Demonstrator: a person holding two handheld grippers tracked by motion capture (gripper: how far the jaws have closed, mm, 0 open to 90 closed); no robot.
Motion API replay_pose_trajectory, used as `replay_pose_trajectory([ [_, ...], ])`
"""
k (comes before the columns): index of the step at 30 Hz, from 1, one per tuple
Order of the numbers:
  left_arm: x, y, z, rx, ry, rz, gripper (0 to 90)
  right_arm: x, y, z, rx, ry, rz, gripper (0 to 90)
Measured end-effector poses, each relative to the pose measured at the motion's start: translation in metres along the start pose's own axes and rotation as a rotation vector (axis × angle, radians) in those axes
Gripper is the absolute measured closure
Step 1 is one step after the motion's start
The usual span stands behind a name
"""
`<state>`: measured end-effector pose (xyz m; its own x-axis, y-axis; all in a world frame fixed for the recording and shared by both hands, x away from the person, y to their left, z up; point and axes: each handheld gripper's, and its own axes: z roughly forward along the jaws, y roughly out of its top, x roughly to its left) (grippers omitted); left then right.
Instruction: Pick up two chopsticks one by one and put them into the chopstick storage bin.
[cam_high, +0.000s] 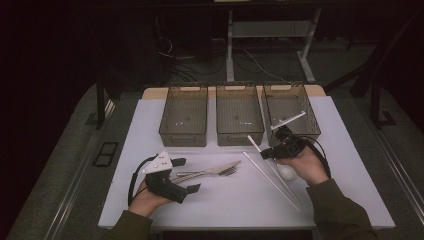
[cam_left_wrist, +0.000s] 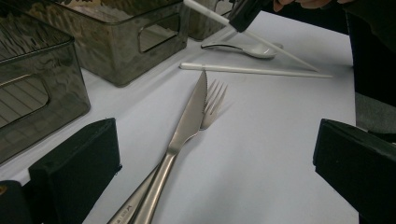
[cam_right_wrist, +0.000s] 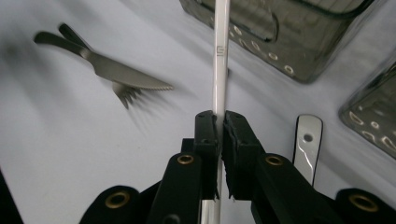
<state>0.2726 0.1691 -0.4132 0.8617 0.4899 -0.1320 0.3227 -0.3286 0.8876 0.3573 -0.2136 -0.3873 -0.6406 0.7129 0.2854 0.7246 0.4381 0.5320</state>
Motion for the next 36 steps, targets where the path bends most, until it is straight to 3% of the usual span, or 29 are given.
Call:
replay_pose_trajectory([
  [4, 0.000, 0.000, 0.000, 0.000, -0.002, 0.000, 0.0, -0.002, 0.001, -0.009, -0.061, 0.023, -0.003, 84.0],
  [14, 0.000, 0.000, 0.001, 0.000, -0.004, 0.000, 0.0, 0.001, 0.009, -0.024, -0.141, 0.020, -0.002, 84.0],
  [36, 0.000, 0.000, 0.000, -0.001, -0.008, -0.001, 0.0, 0.002, 0.041, -0.041, -0.240, 0.028, -0.008, 84.0],
])
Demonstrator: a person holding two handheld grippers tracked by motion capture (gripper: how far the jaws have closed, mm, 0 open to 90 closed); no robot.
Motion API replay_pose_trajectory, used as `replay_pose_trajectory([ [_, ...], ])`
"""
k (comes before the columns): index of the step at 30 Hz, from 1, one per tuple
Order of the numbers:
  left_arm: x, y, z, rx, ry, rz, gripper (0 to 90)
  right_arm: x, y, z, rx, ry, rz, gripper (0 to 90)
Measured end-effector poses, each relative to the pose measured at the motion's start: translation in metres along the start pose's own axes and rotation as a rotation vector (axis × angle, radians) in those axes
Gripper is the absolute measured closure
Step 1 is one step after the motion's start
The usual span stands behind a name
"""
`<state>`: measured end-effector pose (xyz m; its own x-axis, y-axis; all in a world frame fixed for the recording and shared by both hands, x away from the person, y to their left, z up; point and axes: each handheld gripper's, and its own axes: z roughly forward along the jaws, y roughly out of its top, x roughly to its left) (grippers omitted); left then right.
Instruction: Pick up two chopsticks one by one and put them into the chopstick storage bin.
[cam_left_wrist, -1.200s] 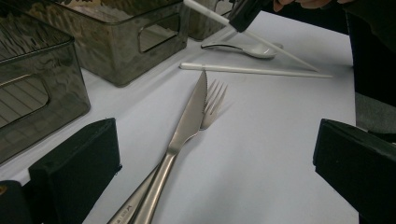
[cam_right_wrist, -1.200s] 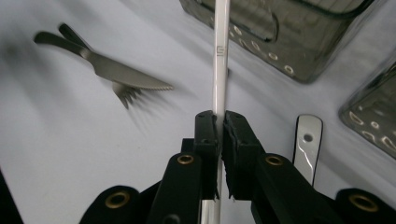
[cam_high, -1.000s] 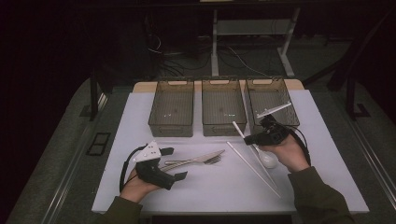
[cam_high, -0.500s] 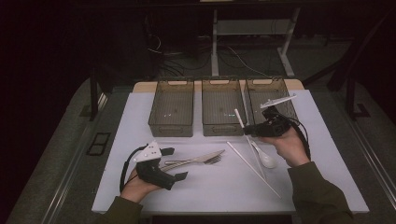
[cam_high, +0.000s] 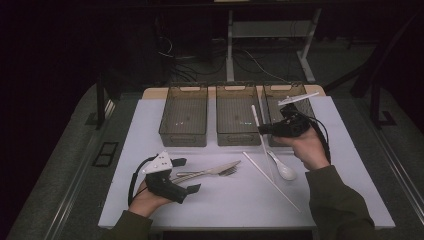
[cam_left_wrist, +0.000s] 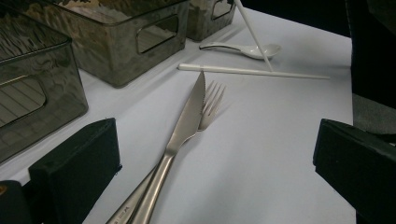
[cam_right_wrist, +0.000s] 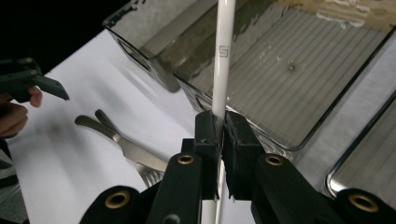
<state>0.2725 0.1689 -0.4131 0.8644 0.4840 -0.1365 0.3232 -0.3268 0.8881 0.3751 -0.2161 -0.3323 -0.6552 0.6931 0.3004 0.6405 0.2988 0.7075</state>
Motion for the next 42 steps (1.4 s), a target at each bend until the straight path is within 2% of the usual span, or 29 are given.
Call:
replay_pose_trajectory([
  [3, 0.000, 0.000, 0.000, -0.001, 0.000, 0.000, 0.0, 0.001, 0.004, -0.004, -0.019, 0.001, -0.002, 84.0],
  [11, 0.000, 0.000, 0.000, 0.001, -0.003, 0.002, 0.0, 0.003, 0.006, -0.007, -0.020, 0.002, -0.009, 84.0],
  [19, 0.000, 0.000, 0.001, 0.004, -0.006, 0.004, 0.0, 0.009, 0.013, -0.017, -0.049, 0.009, -0.035, 84.0],
  [31, -0.001, 0.000, 0.000, 0.001, -0.006, 0.004, 0.0, 0.014, 0.022, -0.015, -0.064, 0.024, -0.047, 84.0],
  [36, 0.000, 0.000, 0.001, 0.002, -0.005, 0.007, 0.0, 0.020, 0.033, -0.016, -0.094, 0.033, -0.051, 84.0],
  [39, -0.001, 0.000, 0.001, 0.004, -0.003, 0.007, 0.0, 0.026, 0.049, -0.014, -0.116, 0.044, -0.059, 84.0],
  [41, -0.001, 0.000, 0.001, 0.004, -0.002, 0.008, 0.0, 0.028, 0.053, -0.013, -0.119, 0.049, -0.060, 84.0],
  [42, -0.001, 0.001, 0.001, 0.001, -0.003, 0.013, 0.0, 0.032, 0.064, -0.011, -0.128, 0.056, -0.069, 84.0],
])
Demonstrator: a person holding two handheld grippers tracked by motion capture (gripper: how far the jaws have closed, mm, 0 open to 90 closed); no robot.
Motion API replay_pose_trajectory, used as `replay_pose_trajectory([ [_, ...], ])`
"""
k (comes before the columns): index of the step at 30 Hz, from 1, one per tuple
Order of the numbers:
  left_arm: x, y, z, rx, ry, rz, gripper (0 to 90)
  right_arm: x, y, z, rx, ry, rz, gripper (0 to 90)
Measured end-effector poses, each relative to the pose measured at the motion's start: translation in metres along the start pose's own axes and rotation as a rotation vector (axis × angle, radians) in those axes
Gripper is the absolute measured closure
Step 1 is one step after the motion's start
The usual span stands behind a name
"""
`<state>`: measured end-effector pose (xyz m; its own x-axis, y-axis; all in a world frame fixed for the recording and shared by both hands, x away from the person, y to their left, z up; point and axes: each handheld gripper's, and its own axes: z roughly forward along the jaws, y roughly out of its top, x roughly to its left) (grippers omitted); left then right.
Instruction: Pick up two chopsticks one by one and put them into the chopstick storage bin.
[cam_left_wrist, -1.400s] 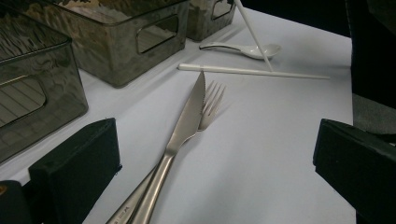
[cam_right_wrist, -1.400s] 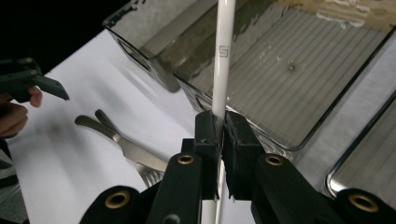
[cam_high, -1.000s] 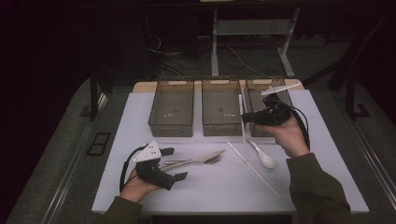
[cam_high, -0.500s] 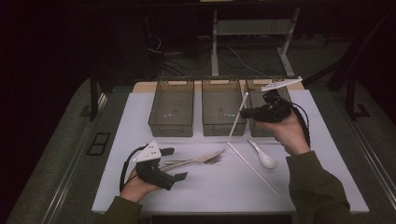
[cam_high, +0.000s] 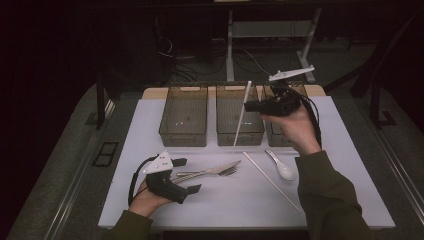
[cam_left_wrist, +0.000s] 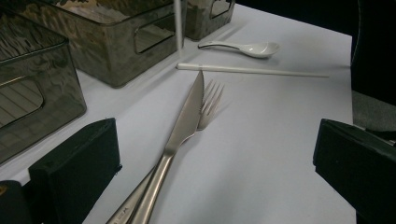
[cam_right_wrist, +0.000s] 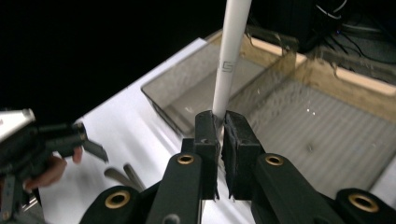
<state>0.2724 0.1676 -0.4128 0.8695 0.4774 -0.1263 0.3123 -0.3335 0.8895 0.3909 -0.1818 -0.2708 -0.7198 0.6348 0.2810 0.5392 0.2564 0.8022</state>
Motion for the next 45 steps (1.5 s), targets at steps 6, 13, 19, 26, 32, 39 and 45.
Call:
replay_pose_trajectory([
  [6, 0.000, 0.001, -0.001, -0.006, 0.002, 0.003, 0.0, 0.008, 0.031, 0.013, -0.033, 0.011, -0.014, 84.0],
  [13, 0.000, 0.001, -0.001, -0.007, -0.001, 0.002, 0.0, 0.016, 0.064, 0.035, -0.057, 0.011, -0.027, 84.0],
  [19, 0.000, 0.001, -0.001, -0.012, -0.006, -0.001, 0.0, 0.018, 0.083, 0.068, -0.064, 0.028, -0.006, 84.0],
  [26, 0.000, 0.001, -0.001, -0.009, -0.012, 0.011, 0.0, 0.015, 0.078, 0.106, -0.043, 0.040, 0.018, 83.9],
  [32, -0.001, 0.001, -0.001, -0.012, -0.018, 0.005, 0.0, 0.015, 0.071, 0.136, 0.001, 0.023, 0.004, 83.9],
  [39, -0.001, 0.001, -0.001, -0.015, -0.022, 0.001, 0.0, 0.008, 0.066, 0.156, 0.069, -0.010, 0.007, 83.9],
  [45, -0.001, 0.001, -0.001, -0.016, -0.025, 0.002, 0.0, 0.003, 0.066, 0.162, 0.083, -0.008, 0.021, 83.9],
])
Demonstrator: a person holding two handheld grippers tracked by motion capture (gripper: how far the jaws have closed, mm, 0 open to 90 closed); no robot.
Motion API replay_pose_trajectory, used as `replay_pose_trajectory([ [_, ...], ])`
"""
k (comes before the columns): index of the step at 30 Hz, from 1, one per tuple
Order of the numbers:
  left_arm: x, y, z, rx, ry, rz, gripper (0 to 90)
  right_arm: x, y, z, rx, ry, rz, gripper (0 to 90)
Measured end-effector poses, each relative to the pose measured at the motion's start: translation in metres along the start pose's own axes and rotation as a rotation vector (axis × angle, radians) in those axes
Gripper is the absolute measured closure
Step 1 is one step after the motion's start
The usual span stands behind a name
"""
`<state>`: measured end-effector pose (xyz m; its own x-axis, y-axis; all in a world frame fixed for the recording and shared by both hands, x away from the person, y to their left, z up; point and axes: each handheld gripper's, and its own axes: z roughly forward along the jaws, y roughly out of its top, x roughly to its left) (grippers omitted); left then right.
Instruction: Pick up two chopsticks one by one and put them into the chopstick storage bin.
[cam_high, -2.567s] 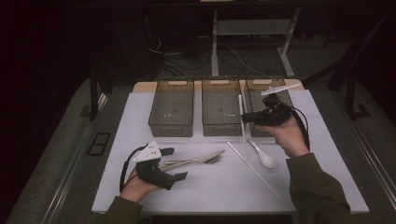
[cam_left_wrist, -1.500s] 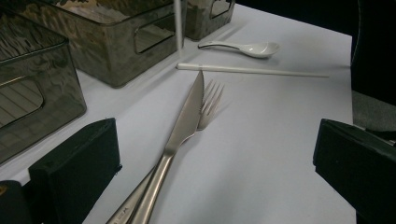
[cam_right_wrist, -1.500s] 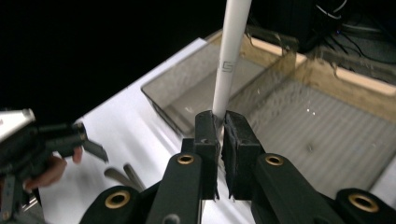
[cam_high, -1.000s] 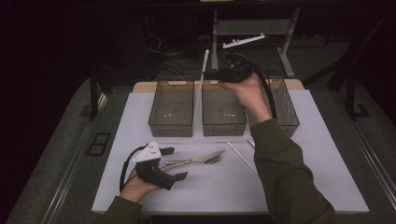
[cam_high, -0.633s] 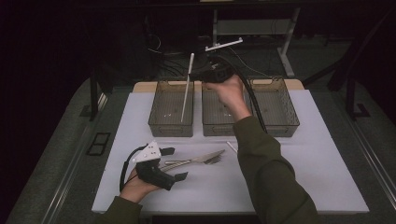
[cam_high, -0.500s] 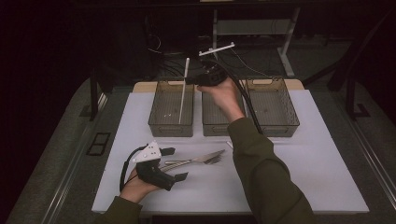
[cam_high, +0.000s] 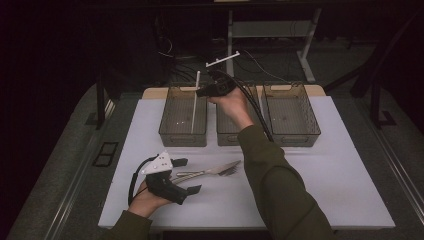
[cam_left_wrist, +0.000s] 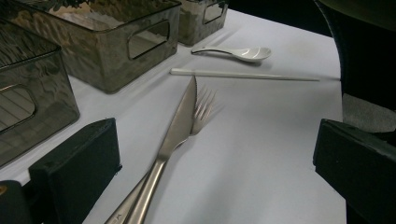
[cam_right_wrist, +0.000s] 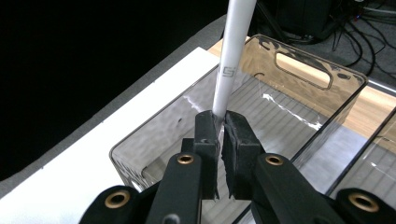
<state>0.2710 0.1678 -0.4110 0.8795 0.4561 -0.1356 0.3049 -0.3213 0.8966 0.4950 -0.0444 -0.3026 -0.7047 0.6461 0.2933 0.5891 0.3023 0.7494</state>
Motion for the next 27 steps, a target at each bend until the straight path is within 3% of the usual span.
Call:
replay_pose_trajectory([
  [8, 0.000, 0.000, -0.001, -0.006, -0.002, 0.001, 0.0, -0.006, 0.005, 0.018, -0.001, 0.042, 0.049, 83.7],
  [10, 0.000, 0.000, -0.001, -0.008, -0.004, -0.005, 0.0, -0.007, 0.006, 0.030, 0.016, 0.032, 0.049, 89.5],
  [18, 0.001, 0.000, -0.003, -0.010, -0.008, -0.003, 0.0, -0.013, -0.008, 0.063, 0.082, 0.018, 0.063, 89.4],
  [24, 0.000, 0.000, -0.001, -0.004, -0.008, 0.002, 0.0, -0.012, -0.012, 0.059, 0.075, 0.013, 0.049, 89.4],
  [27, 0.000, 0.000, -0.002, -0.003, -0.006, 0.002, 0.0, -0.015, -0.012, 0.046, 0.052, 0.024, 0.036, 82.7],
])
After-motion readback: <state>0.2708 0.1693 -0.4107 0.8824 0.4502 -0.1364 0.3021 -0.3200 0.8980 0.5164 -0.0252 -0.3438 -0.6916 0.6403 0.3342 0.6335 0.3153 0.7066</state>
